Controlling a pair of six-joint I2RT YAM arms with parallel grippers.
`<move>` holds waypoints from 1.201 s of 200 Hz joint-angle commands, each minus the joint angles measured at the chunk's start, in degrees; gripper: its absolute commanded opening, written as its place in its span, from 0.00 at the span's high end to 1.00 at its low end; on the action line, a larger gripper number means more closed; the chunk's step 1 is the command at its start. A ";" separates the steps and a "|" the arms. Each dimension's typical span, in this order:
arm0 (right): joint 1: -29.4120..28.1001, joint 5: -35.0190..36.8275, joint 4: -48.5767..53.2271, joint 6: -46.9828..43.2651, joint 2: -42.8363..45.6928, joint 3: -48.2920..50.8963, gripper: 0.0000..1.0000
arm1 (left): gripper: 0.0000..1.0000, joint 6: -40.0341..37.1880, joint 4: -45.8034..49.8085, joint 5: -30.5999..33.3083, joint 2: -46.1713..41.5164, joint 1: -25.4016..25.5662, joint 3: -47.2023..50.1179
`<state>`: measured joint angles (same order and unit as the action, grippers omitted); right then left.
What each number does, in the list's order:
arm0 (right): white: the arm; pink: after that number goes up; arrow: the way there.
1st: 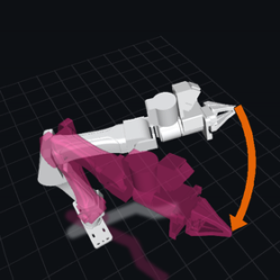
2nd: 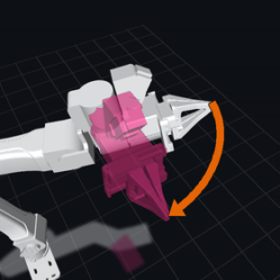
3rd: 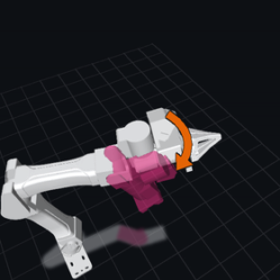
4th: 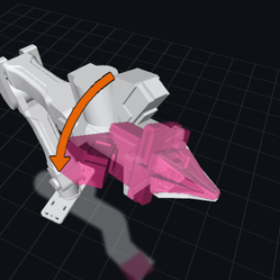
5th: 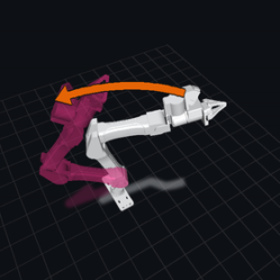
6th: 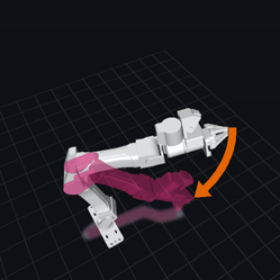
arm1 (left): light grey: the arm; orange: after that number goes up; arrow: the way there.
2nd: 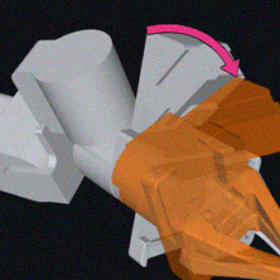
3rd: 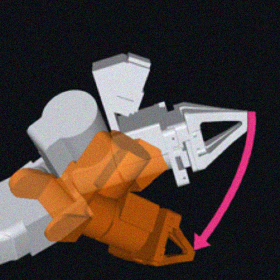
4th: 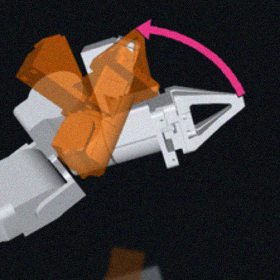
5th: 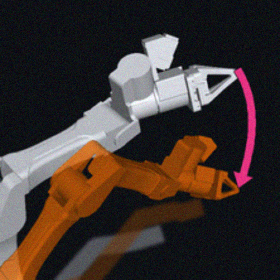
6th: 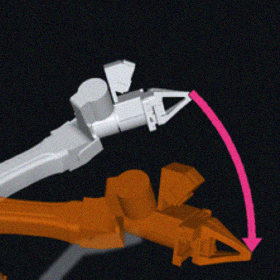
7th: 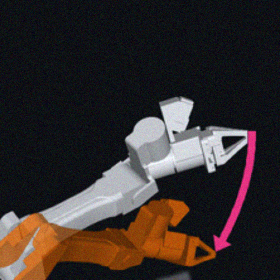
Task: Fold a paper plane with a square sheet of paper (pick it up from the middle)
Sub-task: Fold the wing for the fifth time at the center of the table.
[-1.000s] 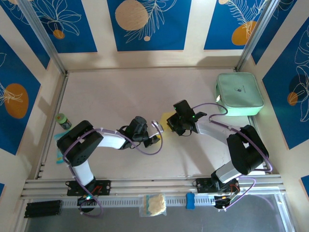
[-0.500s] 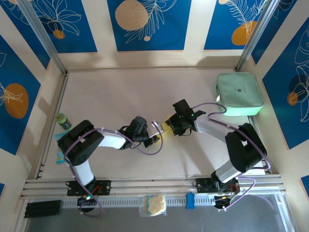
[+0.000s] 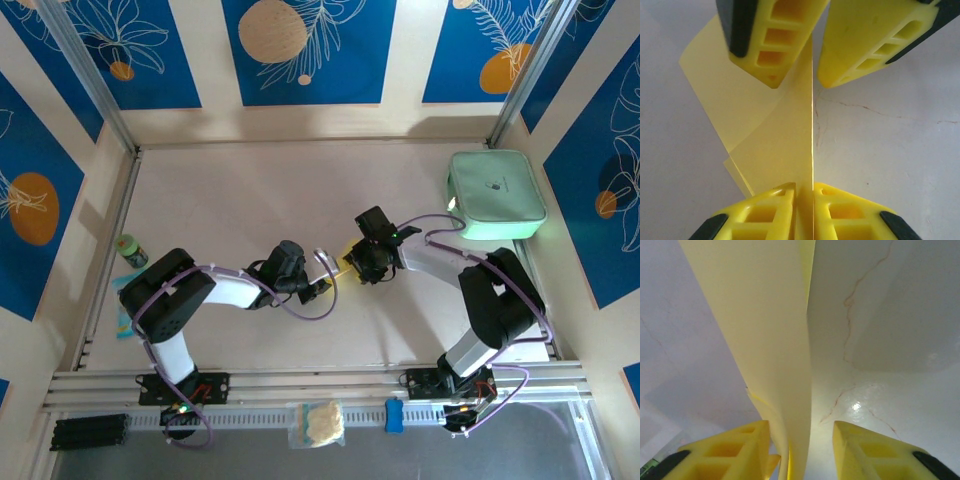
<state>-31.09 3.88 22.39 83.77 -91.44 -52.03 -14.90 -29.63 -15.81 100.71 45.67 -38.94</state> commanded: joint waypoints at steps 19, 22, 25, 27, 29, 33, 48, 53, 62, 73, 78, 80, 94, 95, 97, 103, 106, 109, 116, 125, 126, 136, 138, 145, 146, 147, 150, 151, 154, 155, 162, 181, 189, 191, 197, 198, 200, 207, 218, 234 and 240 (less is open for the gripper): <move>0.42 -0.36 1.62 -0.69 -1.06 -2.07 0.79 | 0.82 -0.20 -0.37 0.00 0.26 0.35 -0.05; 0.42 -0.41 1.60 -0.63 -1.10 -2.06 0.80 | 0.82 -0.15 -0.23 -0.05 0.27 0.33 -0.15; 0.46 -0.44 1.54 -0.62 -1.07 -2.03 0.82 | 0.82 -0.02 0.12 -0.13 0.26 0.38 -0.33; 0.38 -0.45 1.52 -0.58 -1.10 -1.98 0.82 | 0.81 0.03 0.28 -0.17 0.23 0.38 -0.41; 0.34 -0.45 1.52 -0.55 -1.11 -1.95 0.83 | 0.81 0.04 0.45 -0.25 0.14 0.34 -0.56; 0.30 -0.45 1.51 -0.52 -1.04 -1.95 0.84 | 0.80 0.28 0.90 -0.45 0.06 0.31 -0.83; 0.25 -0.54 1.51 -0.21 -1.03 -1.98 0.87 | 0.78 1.56 2.18 -1.28 -0.37 0.44 -1.67; 0.14 -0.50 1.51 -0.18 -1.02 -1.90 0.88 | 0.77 2.13 2.33 -1.32 -0.53 0.39 -1.82; 0.05 -0.45 1.43 0.00 -1.02 -1.89 0.88 | 0.76 3.12 2.81 -1.36 -0.78 0.42 -2.21; 0.02 -0.45 1.38 0.15 -1.10 -1.82 0.89 | 0.75 3.71 3.17 -1.68 -1.09 0.47 -2.39; -0.02 -0.52 1.26 0.17 -1.11 -1.77 0.89 | 0.75 4.01 3.15 -1.54 -1.28 0.43 -2.37; -0.04 -0.53 1.25 0.17 -1.18 -1.76 0.89 | 0.75 4.18 3.17 -1.58 -1.30 0.44 -2.37; -0.06 -0.63 1.18 0.26 -1.29 -1.86 0.90 | 0.75 4.52 3.28 -1.63 -1.30 0.45 -2.46; -0.04 -0.63 1.22 0.21 -1.29 -1.85 0.90 | 0.75 4.57 3.27 -1.61 -1.30 0.42 -2.46; 0.00 -0.67 1.20 0.22 -1.33 -1.89 0.90 | 0.75 4.58 3.33 -1.62 -1.26 0.39 -2.52; -0.04 -0.70 1.14 0.21 -1.37 -1.94 0.90 | 0.74 4.69 3.39 -1.65 -1.07 0.39 -2.63; -0.02 -0.71 1.20 0.24 -1.45 -1.94 0.90 | 0.74 4.81 3.47 -1.65 -0.94 0.40 -2.71; -0.07 -0.75 1.17 0.29 -1.45 -1.93 0.90 | 0.74 4.85 3.57 -1.75 -0.95 0.41 -2.80; -0.09 -0.75 1.16 0.32 -1.45 -1.94 0.90 | 0.74 4.92 3.92 -2.08 -0.68 0.46 -3.04; -0.06 -0.87 1.17 0.29 -1.44 -1.94 0.90 | 0.74 5.18 4.04 -2.35 -0.38 0.45 -3.38; -0.06 -0.87 1.17 0.29 -1.44 -1.94 0.90 | 0.74 5.20 4.05 -2.37 -0.36 0.42 -3.40; -0.11 -0.80 1.23 0.18 -1.50 -2.02 0.90 | 0.73 5.65 4.05 -2.62 -0.09 0.40 -3.60; -0.15 -0.78 1.24 0.22 -1.54 -1.98 0.90 | 0.73 5.66 4.05 -2.68 -0.07 0.43 -3.71; -0.03 -0.89 1.32 0.24 -1.57 -1.99 0.91 | 0.74 5.83 4.01 -3.00 0.10 0.41 -3.93; -0.03 -0.89 1.33 0.25 -1.60 -2.01 0.91 | 0.74 5.88 3.98 -3.08 0.10 0.40 -3.94; -0.07 -0.89 1.29 0.25 -1.62 -2.02 0.90 | 0.74 5.91 4.02 -3.13 0.10 0.39 -3.95; -0.04 -0.89 1.29 0.18 -1.64 -1.94 0.90 | 0.73 6.00 4.05 -3.29 0.24 0.43 -4.03; -0.03 -0.89 1.23 0.17 -1.64 -1.94 0.90 | 0.73 6.01 4.05 -3.36 0.26 0.45 -4.03; -0.08 -0.96 1.25 0.21 -1.59 -1.95 0.91 | 0.73 6.09 4.07 -3.51 0.32 0.40 -4.11; -0.10 -0.93 1.21 0.18 -1.60 -2.07 0.91 | 0.73 6.10 4.06 -3.61 0.35 0.44 -4.16; -0.04 -1.03 1.31 0.20 -1.72 -2.03 0.90 | 0.73 6.19 4.09 -4.20 0.43 0.43 -4.34; -0.01 -1.26 1.21 0.19 -1.96 -2.11 0.91 | 0.73 6.39 4.13 -4.94 1.10 0.40 -4.69; -0.02 -1.37 1.24 0.21 -2.08 -2.20 0.91 | 0.73 6.46 4.38 -4.69 1.48 0.44 -4.83; -0.09 -1.41 1.25 0.16 -2.08 -2.24 0.91 | 0.74 6.46 4.46 -4.67 1.61 0.40 -4.87; -0.03 -1.46 1.25 0.17 -2.16 -2.20 0.91 | 0.74 6.46 4.49 -4.53 1.82 0.42 -4.83; -0.07 -1.48 1.20 0.17 -2.16 -2.20 0.91 | 0.74 6.50 4.49 -4.46 1.84 0.40 -4.83; -0.03 -1.46 1.24 0.21 -2.16 -2.20 0.91 | 0.74 6.47 4.49 -4.46 1.90 0.39 -4.83; -0.05 -1.50 1.25 0.20 -2.15 -2.21 0.91 | 0.74 6.51 4.51 -4.31 2.09 0.43 -4.79; -0.02 -1.64 1.20 0.21 -2.24 -2.11 0.91 | 0.74 6.54 4.49 -3.84 2.30 0.39 -4.75; -0.07 -1.77 1.16 0.31 -2.30 -2.11 0.91 | 0.74 6.46 4.49 -3.50 2.73 0.40 -4.66; -0.05 -1.85 1.16 0.34 -2.38 -2.09 0.91 | 0.74 6.41 4.51 -3.40 2.87 0.39 -4.72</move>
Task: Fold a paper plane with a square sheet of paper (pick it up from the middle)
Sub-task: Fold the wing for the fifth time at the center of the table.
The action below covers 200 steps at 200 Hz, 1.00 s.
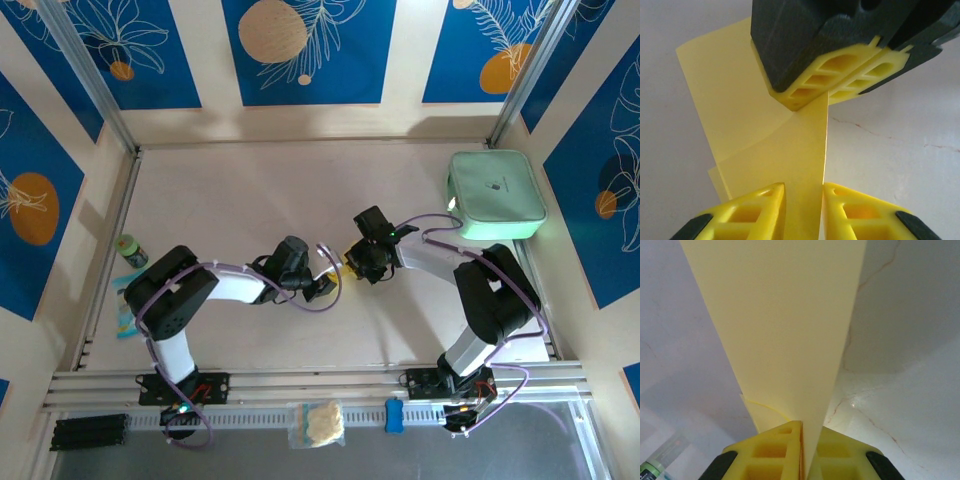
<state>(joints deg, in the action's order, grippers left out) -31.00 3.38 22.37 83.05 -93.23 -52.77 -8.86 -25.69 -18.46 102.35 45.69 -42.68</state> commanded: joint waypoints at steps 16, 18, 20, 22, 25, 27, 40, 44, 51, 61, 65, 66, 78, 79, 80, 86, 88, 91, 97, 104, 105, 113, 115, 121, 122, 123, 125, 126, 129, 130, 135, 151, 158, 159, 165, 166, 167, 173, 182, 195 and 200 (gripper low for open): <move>-0.11 -1.36 1.18 1.11 -0.64 -1.39 0.91 | 0.73 0.17 0.40 -0.60 1.46 0.37 -0.92; -0.15 -1.36 1.18 1.12 -0.59 -1.37 0.91 | 0.72 0.16 0.39 -0.61 1.46 0.39 -0.92; -0.14 -1.36 1.18 1.12 -0.63 -1.37 0.91 | 0.72 0.12 0.32 -0.53 1.45 0.41 -0.92; -0.16 -1.36 1.18 1.12 -0.59 -1.43 0.91 | 0.72 0.13 0.30 -0.50 1.45 0.38 -0.90; -0.06 -1.32 1.20 1.13 -0.55 -1.40 0.91 | 0.72 0.00 0.23 -0.45 1.48 0.43 -0.84; -0.03 -1.35 1.25 1.15 -0.55 -1.37 0.91 | 0.72 -0.08 0.21 -0.40 1.46 0.40 -0.83; 0.01 -1.27 1.27 1.08 -0.38 -1.29 0.91 | 0.72 -0.56 0.04 0.25 1.37 0.40 -0.66; 0.06 -1.23 1.23 1.08 -0.29 -1.30 0.91 | 0.72 -0.73 0.00 0.34 1.37 0.44 -0.57; 0.07 -1.22 1.28 1.11 -0.28 -1.31 0.91 | 0.72 -1.12 0.03 0.47 1.28 0.37 -0.44; 0.15 -1.18 1.24 1.07 -0.09 -1.20 0.91 | 0.72 -1.70 -0.21 0.70 1.26 0.42 -0.29; 0.18 -1.18 1.19 1.08 -0.07 -1.19 0.91 | 0.72 -1.83 -0.35 0.87 1.21 0.38 -0.07; 0.21 -1.14 1.19 1.12 0.00 -1.19 0.91 | 0.72 -1.85 -0.43 0.92 1.20 0.37 -0.01; 0.18 -1.17 1.10 1.07 0.07 -1.10 0.91 | 0.73 -2.31 -1.08 1.36 1.06 0.42 0.46; 0.17 -1.17 1.05 1.16 0.07 -1.10 0.91 | 0.73 -2.35 -1.10 1.43 1.04 0.44 0.52; 0.20 -1.18 1.03 1.16 0.07 -1.10 0.91 | 0.73 -2.37 -1.15 1.42 1.03 0.40 0.55; 0.22 -1.22 1.01 1.22 0.07 -1.11 0.91 | 0.73 -2.60 -1.20 1.41 1.01 0.38 0.66; 0.24 -1.26 1.01 1.21 0.07 -1.11 0.91 | 0.74 -2.66 -1.20 1.52 1.06 0.37 0.73; 0.31 -1.28 0.90 1.24 0.07 -1.10 0.91 | 0.74 -2.81 -1.20 1.51 1.06 0.41 0.75; 0.33 -1.35 0.84 1.24 0.07 -1.02 0.91 | 0.74 -2.84 -1.16 1.56 1.06 0.40 0.73; 0.33 -1.43 0.72 1.27 0.03 -1.02 0.91 | 0.75 -2.93 -1.11 1.63 1.01 0.41 0.69; 0.33 -1.44 0.73 1.25 0.00 -1.02 0.91 | 0.75 -2.97 -1.11 1.65 1.01 0.39 0.67; 0.34 -1.52 0.66 1.26 -0.02 -1.02 0.91 | 0.76 -3.03 -1.13 1.67 1.04 0.42 0.83; 0.33 -1.49 0.61 1.31 -0.02 -1.04 0.91 | 0.76 -3.12 -1.16 1.71 1.02 0.38 0.84; 0.33 -1.51 0.57 1.26 -0.03 -1.06 0.91 | 0.77 -3.12 -1.20 1.72 1.01 0.45 0.92; 0.33 -1.48 0.57 1.25 -0.07 -1.04 0.91 | 0.77 -3.11 -1.20 1.74 1.01 0.41 0.97; 0.33 -1.46 0.57 1.25 -0.09 -1.03 0.91 | 0.77 -3.10 -1.20 1.75 1.06 0.38 0.95; 0.31 -1.51 0.57 1.20 -0.08 -1.02 0.91 | 0.77 -3.09 -1.27 1.78 1.09 0.37 0.93; 0.32 -1.52 0.57 1.18 -0.10 -1.02 0.91 | 0.77 -3.18 -1.28 1.77 1.10 0.41 0.93; 0.24 -1.51 0.57 1.17 -0.06 -1.02 0.91 | 0.77 -3.23 -1.23 1.76 1.11 0.41 0.86; 0.29 -1.52 0.57 1.20 -0.04 -1.02 0.91 | 0.78 -3.25 -1.26 1.76 1.11 0.43 0.89; 0.33 -1.59 0.57 1.24 -0.18 -1.02 0.91 | 0.78 -3.25 -1.31 1.84 1.11 0.39 0.92; 0.24 -1.66 0.52 1.16 -0.20 -1.02 0.91 | 0.80 -3.27 -1.37 1.93 1.18 0.41 0.99; 0.26 -1.69 0.51 1.23 -0.20 -0.98 0.91 | 0.81 -3.32 -1.38 1.86 1.15 0.41 1.02; 0.25 -1.66 0.54 1.19 -0.11 -1.00 0.91 | 0.81 -3.29 -1.38 1.85 1.17 0.39 1.02; 0.25 -1.62 0.55 1.09 0.01 -0.95 0.90 | 0.82 -3.20 -1.38 1.85 1.19 0.45 1.02; 0.25 -1.62 0.56 1.12 0.00 -0.99 0.90 | 0.82 -3.19 -1.33 1.85 1.15 0.41 1.06; 0.25 -1.57 0.56 1.14 -0.01 -0.96 0.90 | 0.82 -3.23 -1.31 1.80 1.17 0.38 1.08; 0.24 -1.53 0.57 1.07 0.06 -0.99 0.89 | 0.83 -3.16 -1.38 1.76 1.11 0.41 1.05; 0.33 -1.53 0.55 0.91 0.15 -0.95 0.85 | 0.84 -3.09 -1.37 1.67 1.11 0.39 1.10; 0.39 -1.50 0.66 0.68 0.33 -0.93 0.79 | 0.86 -2.76 -1.38 1.51 1.10 0.38 1.10; 0.50 -1.53 0.79 0.64 0.42 -0.97 0.76 | 0.87 -2.66 -1.38 1.50 1.10 0.41 1.10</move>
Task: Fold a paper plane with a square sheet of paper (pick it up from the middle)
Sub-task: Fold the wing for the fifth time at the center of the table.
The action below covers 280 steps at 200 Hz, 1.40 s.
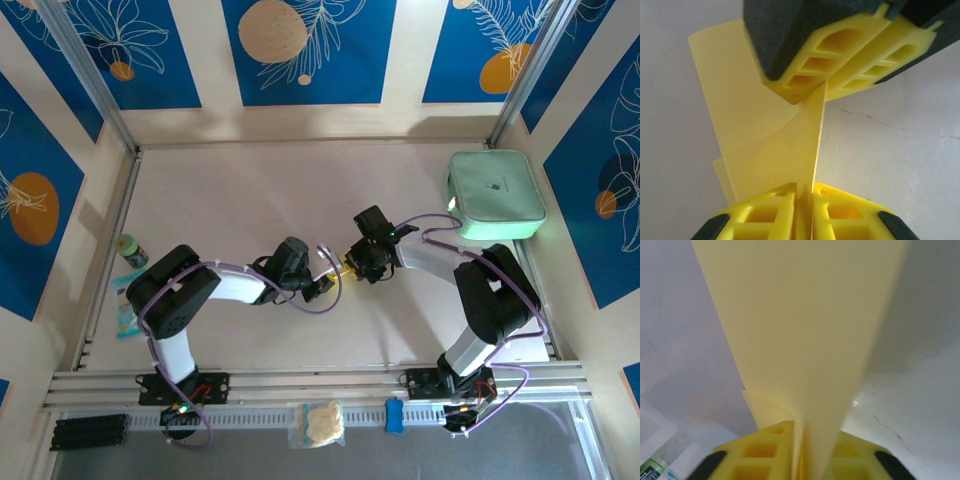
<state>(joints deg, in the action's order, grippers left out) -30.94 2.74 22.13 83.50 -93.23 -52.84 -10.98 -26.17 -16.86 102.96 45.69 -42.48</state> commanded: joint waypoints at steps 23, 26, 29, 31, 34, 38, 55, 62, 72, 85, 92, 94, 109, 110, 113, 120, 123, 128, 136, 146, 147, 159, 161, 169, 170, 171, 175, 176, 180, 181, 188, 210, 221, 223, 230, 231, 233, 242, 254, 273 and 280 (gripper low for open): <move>0.86 -0.54 1.64 -0.30 1.19 -0.78 0.62 | 0.91 0.24 -0.72 -0.47 0.34 0.41 0.91; 0.94 -0.42 1.75 -0.43 1.39 -0.77 0.61 | 0.91 0.38 -0.72 -0.55 0.32 0.42 0.91; 1.04 -0.33 1.82 -0.60 1.53 -0.70 0.59 | 0.92 0.49 -0.72 -0.67 0.31 0.39 0.91; 1.05 -0.23 1.85 -0.68 1.66 -0.69 0.58 | 0.92 0.56 -0.65 -0.77 0.31 0.44 0.86; 1.13 -0.13 2.04 -0.87 1.79 -0.75 0.56 | 0.93 0.72 -0.59 -0.93 0.29 0.42 0.82; 1.29 0.03 2.31 -1.02 2.09 -0.77 0.55 | 0.93 0.95 -0.44 -1.11 0.24 0.37 0.74; 1.88 1.06 3.19 -2.15 3.30 -0.70 0.47 | 0.96 2.10 0.56 -1.83 -0.11 0.29 0.34; 2.18 1.53 3.48 -2.70 3.98 -0.56 0.45 | 0.96 2.79 1.00 -1.93 -0.29 0.32 0.14; 2.65 2.06 3.46 -4.01 4.86 -0.28 0.42 | 0.97 3.88 2.20 -1.93 -0.49 0.21 -0.34; 3.41 2.55 3.31 -6.05 6.08 0.17 0.39 | 0.98 5.64 3.97 -2.28 -0.82 0.10 -1.13; 4.05 2.45 2.60 -7.47 6.85 0.70 0.38 | 0.99 6.65 4.80 -2.30 -0.90 0.06 -1.45; 4.16 2.40 2.36 -7.92 7.06 0.89 0.37 | 0.99 7.00 4.99 -2.32 -0.89 0.02 -1.57; 5.30 1.96 0.14 -11.83 8.85 2.36 0.37 | 1.00 9.32 6.57 -2.72 -1.09 -0.09 -2.23; 5.42 1.85 -0.10 -12.16 8.98 2.51 0.37 | 1.00 9.54 6.66 -2.81 -1.09 -0.08 -2.29; 5.67 1.70 -0.51 -13.03 9.33 2.82 0.37 | 1.00 10.02 6.90 -2.96 -1.09 -0.20 -2.40; 6.22 1.56 -0.86 -14.55 10.14 3.36 0.36 | 1.00 11.09 7.73 -3.31 -1.07 -0.23 -2.75; 6.47 1.38 -1.17 -15.10 10.42 3.62 0.36 | 1.00 11.60 8.13 -3.56 -1.08 -0.26 -2.97; 6.82 0.95 -1.83 -16.60 11.02 4.12 0.36 | 1.00 12.50 8.87 -3.90 -1.14 -0.35 -3.29; 7.48 0.41 -2.71 -18.48 11.81 4.85 0.36 | 1.00 14.11 10.15 -4.57 -1.10 -0.52 -3.98; 8.19 -0.24 -3.45 -20.32 12.86 5.69 0.36 | 1.00 15.91 11.74 -5.68 -1.19 -0.73 -4.89; 8.27 -0.39 -3.61 -20.58 12.92 5.80 0.36 | 1.00 16.12 11.93 -5.79 -1.23 -0.71 -4.94; 9.01 -1.24 -4.47 -22.96 13.79 6.79 0.36 | 1.00 18.55 13.66 -6.55 -1.43 -0.94 -5.95; 9.04 -1.33 -4.46 -23.24 13.89 6.85 0.36 | 1.00 19.01 13.84 -6.83 -1.44 -0.95 -6.08; 9.45 -1.86 -4.81 -24.46 14.35 7.49 0.36 | 1.00 20.89 14.78 -7.84 -1.34 -1.11 -6.69; 9.52 -1.86 -4.86 -24.63 14.41 7.57 0.36 | 1.00 21.12 14.90 -7.97 -1.35 -1.12 -6.76; 9.59 -1.95 -4.92 -24.84 14.45 7.62 0.36 | 1.00 21.33 15.04 -8.03 -1.35 -1.13 -6.79; 9.75 -2.28 -5.14 -25.52 14.69 7.87 0.36 | 1.00 22.26 15.31 -8.40 -1.31 -1.18 -7.09; 9.80 -2.33 -5.20 -25.68 14.72 7.99 0.36 | 1.00 22.38 15.38 -8.51 -1.33 -1.20 -7.13; 9.88 -2.59 -5.32 -26.30 14.81 8.27 0.36 | 1.00 23.50 15.53 -8.73 -1.22 -1.28 -7.30; 9.91 -2.62 -5.38 -26.43 14.82 8.32 0.36 | 1.00 23.70 15.54 -8.77 -1.24 -1.29 -7.33; 10.15 -3.02 -5.58 -27.59 15.03 8.84 0.36 | 1.00 25.40 15.48 -9.43 -1.20 -1.37 -7.35; 10.51 -4.34 -6.91 -30.55 15.73 10.73 0.36 | 1.00 31.39 14.43 -10.84 -1.09 -1.74 -7.17; 10.53 -5.05 -8.11 -31.82 16.35 12.00 0.36 | 1.00 33.88 13.71 -11.51 -1.16 -1.96 -6.95; 10.54 -5.21 -8.32 -31.96 16.53 12.22 0.36 | 1.00 34.33 13.52 -11.65 -1.22 -1.95 -6.92; 10.55 -5.73 -9.10 -32.68 16.92 12.98 0.36 | 1.00 35.98 12.82 -11.67 -1.43 -2.09 -6.64; 10.64 -5.82 -9.15 -32.74 16.97 13.09 0.36 | 1.00 36.27 12.68 -11.68 -1.44 -2.09 -6.60; 10.68 -5.93 -9.44 -32.98 17.15 13.28 0.36 | 1.00 36.77 12.47 -11.65 -1.49 -2.12 -6.57; 10.68 -6.17 -10.04 -33.83 17.74 14.16 0.36 | 1.00 38.51 11.66 -11.86 -1.45 -2.15 -6.34; 10.89 -6.08 -10.43 -34.56 18.65 15.12 0.36 | 1.00 40.42 11.14 -11.96 -1.02 -2.22 -6.32; 10.92 -6.40 -11.22 -35.36 19.41 16.47 0.37 | 1.00 43.19 10.06 -11.34 -0.27 -2.36 -5.89; 10.93 -6.69 -11.48 -35.66 19.41 16.81 0.37 | 1.00 43.98 9.72 -11.00 -0.11 -2.49 -5.61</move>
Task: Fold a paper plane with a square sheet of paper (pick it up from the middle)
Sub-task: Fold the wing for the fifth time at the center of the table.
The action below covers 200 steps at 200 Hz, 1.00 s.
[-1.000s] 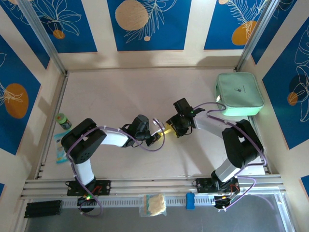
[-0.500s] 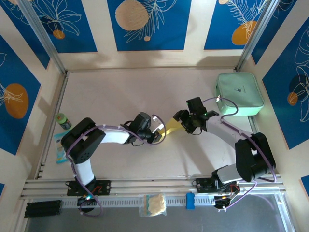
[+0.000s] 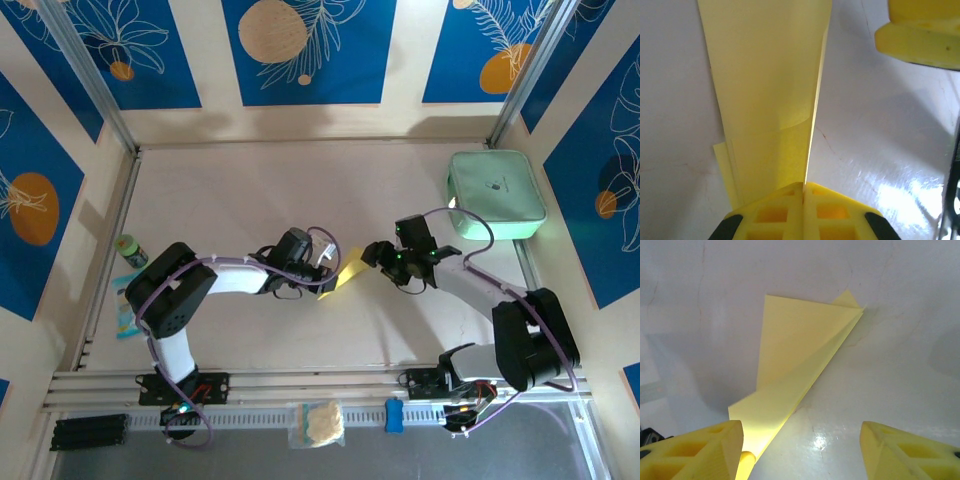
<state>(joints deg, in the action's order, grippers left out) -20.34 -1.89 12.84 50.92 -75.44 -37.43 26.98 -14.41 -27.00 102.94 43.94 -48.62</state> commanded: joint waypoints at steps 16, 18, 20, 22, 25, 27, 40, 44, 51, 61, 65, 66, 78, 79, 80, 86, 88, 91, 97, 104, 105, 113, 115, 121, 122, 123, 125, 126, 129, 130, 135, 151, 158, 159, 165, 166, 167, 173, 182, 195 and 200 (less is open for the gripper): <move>0.28 -2.86 -2.61 -3.46 0.91 1.83 0.37 | 1.00 8.34 -3.14 0.01 0.16 -1.18 1.18; 0.29 -2.97 -2.59 -3.52 0.80 1.83 0.37 | 1.00 8.63 -3.44 0.11 0.20 -1.33 1.34; 0.30 -3.06 -2.70 -3.54 0.70 1.83 0.37 | 1.00 8.93 -3.78 0.17 0.22 -1.38 1.45; 0.25 -3.17 -2.72 -3.54 0.51 1.83 0.37 | 1.00 9.31 -4.11 0.13 0.24 -1.40 1.56; 0.29 -3.31 -2.67 -3.54 0.23 1.79 0.37 | 1.00 9.92 -4.65 0.16 0.17 -1.56 1.81; 0.23 -3.45 -2.74 -3.61 0.06 1.78 0.37 | 1.00 10.19 -5.01 0.23 0.21 -1.55 2.03; -0.16 -4.32 -3.30 -3.96 -1.10 1.49 0.38 | 1.00 12.93 -6.92 0.63 0.25 -1.97 2.84; -0.33 -4.54 -3.39 -4.06 -1.45 1.32 0.38 | 1.00 13.54 -7.45 0.68 0.39 -2.10 3.03; -0.72 -4.77 -3.50 -4.32 -2.15 0.90 0.38 | 1.00 14.60 -8.10 0.65 0.51 -2.19 3.24; -1.40 -4.89 -3.44 -4.59 -3.24 0.13 0.38 | 1.00 15.96 -8.63 0.73 0.90 -2.41 3.44; -1.63 -4.89 -3.28 -4.68 -3.76 -0.28 0.38 | 1.00 16.53 -8.85 0.72 1.03 -2.52 3.59; -1.72 -4.84 -3.27 -4.69 -3.84 -0.32 0.38 | 1.00 16.66 -8.91 0.77 1.08 -2.53 3.65; -2.61 -4.70 -3.06 -4.69 -5.39 -1.33 0.39 | 1.00 18.34 -10.29 0.47 1.30 -2.82 4.30; -2.69 -4.70 -3.03 -4.65 -5.54 -1.42 0.39 | 1.00 18.44 -10.37 0.47 1.35 -2.82 4.36; -2.69 -4.70 -3.01 -4.62 -5.65 -1.55 0.39 | 1.00 18.58 -10.46 0.42 1.37 -2.86 4.43; -2.98 -4.62 -2.76 -4.46 -6.23 -2.08 0.40 | 1.00 19.04 -10.86 0.29 1.45 -3.06 4.54; -3.09 -4.55 -2.70 -4.37 -6.46 -2.26 0.40 | 1.00 19.13 -10.95 0.18 1.47 -3.00 4.57; -3.25 -4.45 -2.65 -4.28 -6.79 -2.50 0.40 | 1.00 19.38 -10.98 0.10 1.48 -3.11 4.59; -3.58 -4.27 -2.65 -4.02 -7.34 -2.81 0.40 | 1.00 19.62 -10.79 -0.12 1.66 -3.19 4.55; -3.95 -4.10 -2.69 -3.63 -7.95 -3.14 0.40 | 1.00 19.88 -10.59 -0.24 1.72 -3.24 4.50; -3.98 -4.09 -2.71 -3.63 -8.05 -3.20 0.40 | 1.00 19.96 -10.53 -0.28 1.73 -3.25 4.54; -4.30 -4.23 -2.87 -3.40 -8.76 -3.66 0.40 | 1.00 20.43 -10.70 -0.54 1.98 -3.31 4.50; -4.39 -4.30 -2.90 -3.37 -8.96 -3.82 0.40 | 1.00 20.58 -10.78 -0.56 2.04 -3.37 4.57; -4.61 -4.26 -2.90 -3.36 -9.62 -4.23 0.40 | 1.00 21.05 -11.10 -0.73 2.21 -3.34 4.74; -4.70 -4.26 -2.91 -3.37 -9.72 -4.32 0.40 | 1.00 21.16 -11.17 -0.75 2.24 -3.38 4.75; -4.71 -4.26 -2.86 -3.37 -9.81 -4.41 0.40 | 1.00 21.26 -11.25 -0.76 2.26 -3.45 4.80; -4.78 -4.26 -2.90 -3.37 -10.01 -4.63 0.40 | 1.00 21.46 -11.43 -0.83 2.27 -3.52 4.86; -4.83 -4.31 -2.90 -3.37 -10.13 -4.69 0.40 | 1.00 21.59 -11.56 -0.84 2.36 -3.56 4.90; -4.92 -4.27 -2.90 -3.37 -10.47 -4.88 0.40 | 1.00 21.92 -11.78 -0.98 2.42 -3.52 5.00; -4.95 -4.26 -2.90 -3.37 -10.58 -4.95 0.40 | 1.00 22.04 -11.87 -1.00 2.43 -3.56 5.06; -5.10 -4.31 -2.91 -3.37 -11.15 -5.35 0.40 | 1.00 22.62 -12.52 -1.17 2.60 -3.70 5.26; -5.53 -4.38 -3.13 -3.54 -12.72 -6.43 0.40 | 1.00 24.59 -14.83 -1.75 3.01 -4.14 6.11; -5.66 -4.52 -3.30 -3.59 -13.48 -6.86 0.40 | 1.00 25.52 -16.07 -1.81 2.90 -4.29 6.63; -5.71 -4.57 -3.33 -3.61 -13.63 -6.99 0.40 | 1.00 25.64 -16.30 -1.77 2.89 -4.39 6.71; -5.70 -4.97 -3.45 -3.85 -14.35 -7.47 0.40 | 1.00 26.12 -17.07 -1.89 2.89 -4.47 7.08; -5.69 -5.06 -3.44 -3.87 -14.41 -7.52 0.40 | 1.00 26.16 -17.15 -1.90 2.89 -4.52 7.11; -5.73 -5.19 -3.44 -3.93 -14.53 -7.55 0.40 | 1.00 26.26 -17.28 -1.91 2.89 -4.55 7.12; -5.77 -5.59 -3.76 -4.29 -15.20 -7.98 0.40 | 1.00 26.52 -17.65 -1.93 2.89 -4.67 7.29; -5.94 -6.32 -4.04 -4.74 -16.01 -8.63 0.40 | 1.00 27.00 -18.09 -2.03 2.93 -4.84 7.50; -6.20 -6.64 -3.95 -5.24 -17.28 -9.53 0.40 | 1.00 27.59 -18.89 -2.15 3.02 -5.03 7.97; -6.23 -6.62 -3.89 -5.30 -17.62 -9.94 0.40 | 1.00 27.79 -19.05 -2.30 3.08 -5.25 8.05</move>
<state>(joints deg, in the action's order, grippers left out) -25.96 -6.22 9.39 47.31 -91.29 -44.97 52.31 -29.87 -27.75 105.25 39.57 -41.69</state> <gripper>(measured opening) 0.603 0.060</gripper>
